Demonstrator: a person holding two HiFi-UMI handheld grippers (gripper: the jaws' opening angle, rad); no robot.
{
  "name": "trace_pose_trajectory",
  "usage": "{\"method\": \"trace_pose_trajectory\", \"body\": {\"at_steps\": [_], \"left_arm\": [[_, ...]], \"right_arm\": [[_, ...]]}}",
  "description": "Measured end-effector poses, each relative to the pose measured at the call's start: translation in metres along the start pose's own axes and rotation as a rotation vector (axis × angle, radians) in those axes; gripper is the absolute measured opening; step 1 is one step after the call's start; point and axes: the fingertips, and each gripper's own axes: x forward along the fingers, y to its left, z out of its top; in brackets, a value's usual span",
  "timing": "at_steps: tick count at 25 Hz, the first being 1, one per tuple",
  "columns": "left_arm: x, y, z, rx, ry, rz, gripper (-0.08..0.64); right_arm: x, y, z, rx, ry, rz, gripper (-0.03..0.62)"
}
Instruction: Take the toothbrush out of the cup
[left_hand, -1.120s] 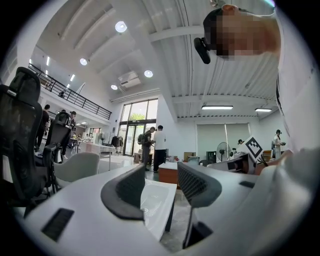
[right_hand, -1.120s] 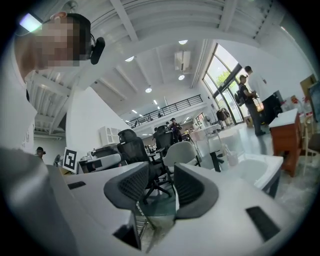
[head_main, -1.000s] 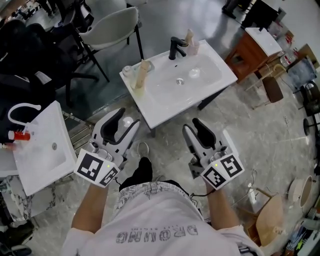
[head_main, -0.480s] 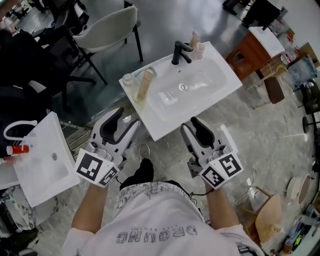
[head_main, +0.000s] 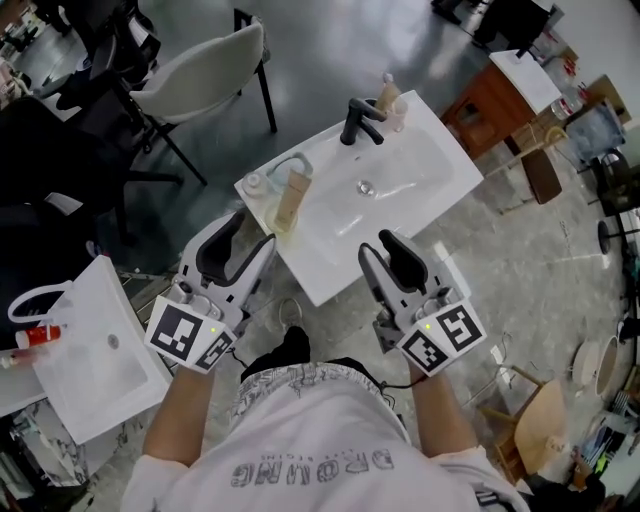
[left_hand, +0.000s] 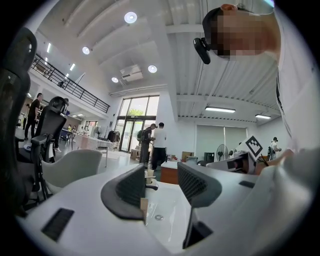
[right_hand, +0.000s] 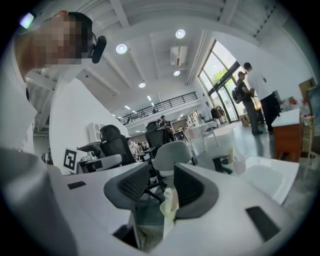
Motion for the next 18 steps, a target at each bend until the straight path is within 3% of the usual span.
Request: {"method": "trace_pose_trajectory", "body": {"at_steps": [18], "left_arm": [[0.033,0.059,0.007,-0.016,0.013,-0.052,0.218]], "right_arm": [[0.065,-0.016,0.018,0.017,-0.011,-0.05,0.169]]}}
